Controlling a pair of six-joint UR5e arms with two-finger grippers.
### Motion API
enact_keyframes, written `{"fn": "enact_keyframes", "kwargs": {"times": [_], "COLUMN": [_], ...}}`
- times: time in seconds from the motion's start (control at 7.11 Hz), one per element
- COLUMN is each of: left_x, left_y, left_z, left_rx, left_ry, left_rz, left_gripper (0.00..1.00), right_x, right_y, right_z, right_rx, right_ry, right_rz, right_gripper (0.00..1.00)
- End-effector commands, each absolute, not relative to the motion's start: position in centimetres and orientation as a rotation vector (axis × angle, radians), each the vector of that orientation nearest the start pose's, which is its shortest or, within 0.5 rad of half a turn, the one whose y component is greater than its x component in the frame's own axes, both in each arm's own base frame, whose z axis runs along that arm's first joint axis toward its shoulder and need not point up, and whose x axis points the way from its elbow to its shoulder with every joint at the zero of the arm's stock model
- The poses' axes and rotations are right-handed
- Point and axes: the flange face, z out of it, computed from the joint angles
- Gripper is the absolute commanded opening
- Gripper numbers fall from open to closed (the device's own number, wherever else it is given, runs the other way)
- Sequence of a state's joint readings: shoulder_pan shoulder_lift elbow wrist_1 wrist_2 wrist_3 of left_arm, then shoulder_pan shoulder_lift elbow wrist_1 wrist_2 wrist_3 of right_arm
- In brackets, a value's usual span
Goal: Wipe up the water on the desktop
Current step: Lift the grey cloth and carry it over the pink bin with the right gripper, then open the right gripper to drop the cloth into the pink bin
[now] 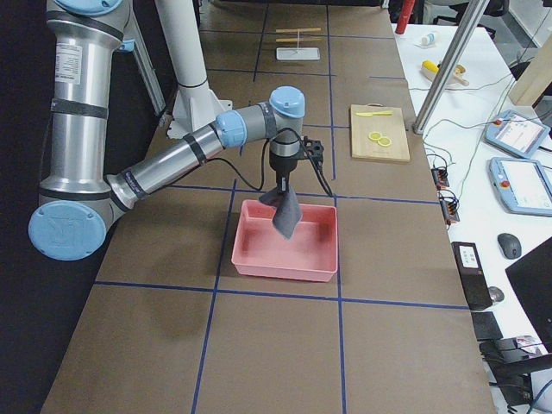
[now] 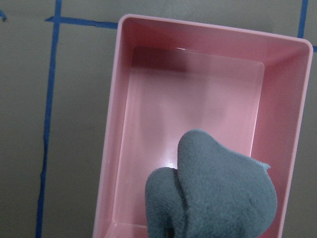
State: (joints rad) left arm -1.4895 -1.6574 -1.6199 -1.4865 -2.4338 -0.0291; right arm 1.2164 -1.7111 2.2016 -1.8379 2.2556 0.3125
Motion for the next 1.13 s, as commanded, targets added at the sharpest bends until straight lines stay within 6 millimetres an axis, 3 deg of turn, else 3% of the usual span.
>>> {"fn": "enact_keyframes", "kwargs": {"times": [0.0, 0.14, 0.42, 0.7, 0.84, 0.98], "left_x": [-1.9, -2.1, -2.7, -3.4, -3.9, -4.7], "left_y": [-53.0, -53.0, -53.0, -52.9, -52.9, -52.8], "left_z": [59.5, 60.1, 61.7, 62.1, 63.4, 64.9], "left_rx": [0.003, -0.005, -0.027, -0.032, -0.041, -0.025], "left_ry": [0.859, 0.843, 0.837, 0.835, 0.814, 0.786], "left_rz": [0.066, 0.059, 0.039, 0.02, 0.019, 0.067], "left_gripper": [1.0, 1.0, 1.0, 1.0, 1.0, 1.0], "right_x": [-7.3, -6.5, -3.0, 1.6, 3.3, 4.8], "right_y": [-40.9, -41.3, -45.3, -46.0, -46.1, -46.0], "right_z": [47.9, 47.9, 49.9, 53.9, 57.1, 57.7], "right_rx": [-0.06, -0.055, 0.012, 0.057, 0.028, 0.026], "right_ry": [-0.698, -0.696, -0.727, -0.719, -0.754, -0.761], "right_rz": [-0.106, -0.076, -0.093, -0.202, -0.188, -0.148], "right_gripper": [0.98, 1.0, 1.0, 1.0, 1.0, 1.0]}}
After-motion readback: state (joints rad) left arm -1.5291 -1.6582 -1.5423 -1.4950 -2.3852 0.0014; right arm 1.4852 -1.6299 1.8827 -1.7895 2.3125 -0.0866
